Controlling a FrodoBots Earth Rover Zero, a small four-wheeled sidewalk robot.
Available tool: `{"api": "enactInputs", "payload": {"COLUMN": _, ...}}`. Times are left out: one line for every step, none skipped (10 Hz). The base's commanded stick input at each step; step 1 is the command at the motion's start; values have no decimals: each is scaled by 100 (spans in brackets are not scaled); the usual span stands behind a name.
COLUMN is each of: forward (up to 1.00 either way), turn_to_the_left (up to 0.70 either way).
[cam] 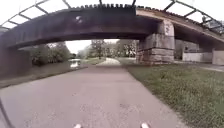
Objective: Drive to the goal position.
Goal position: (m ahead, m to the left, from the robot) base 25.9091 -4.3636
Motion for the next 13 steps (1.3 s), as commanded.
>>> {"api": "enactInputs", "payload": {"forward": 0, "turn_to_the_left": 0}}
{"api": "enactInputs", "payload": {"forward": 0, "turn_to_the_left": 0}}
{"api": "enactInputs", "payload": {"forward": 0, "turn_to_the_left": 0}}
{"api": "enactInputs", "payload": {"forward": 97, "turn_to_the_left": 0}}
{"api": "enactInputs", "payload": {"forward": 100, "turn_to_the_left": 0}}
{"api": "enactInputs", "payload": {"forward": 100, "turn_to_the_left": 0}}
{"api": "enactInputs", "payload": {"forward": 100, "turn_to_the_left": 0}}
{"api": "enactInputs", "payload": {"forward": 100, "turn_to_the_left": 0}}
{"api": "enactInputs", "payload": {"forward": 100, "turn_to_the_left": 0}}
{"api": "enactInputs", "payload": {"forward": 100, "turn_to_the_left": 0}}
{"api": "enactInputs", "payload": {"forward": 100, "turn_to_the_left": 0}}
{"api": "enactInputs", "payload": {"forward": 100, "turn_to_the_left": 0}}
{"api": "enactInputs", "payload": {"forward": 100, "turn_to_the_left": 0}}
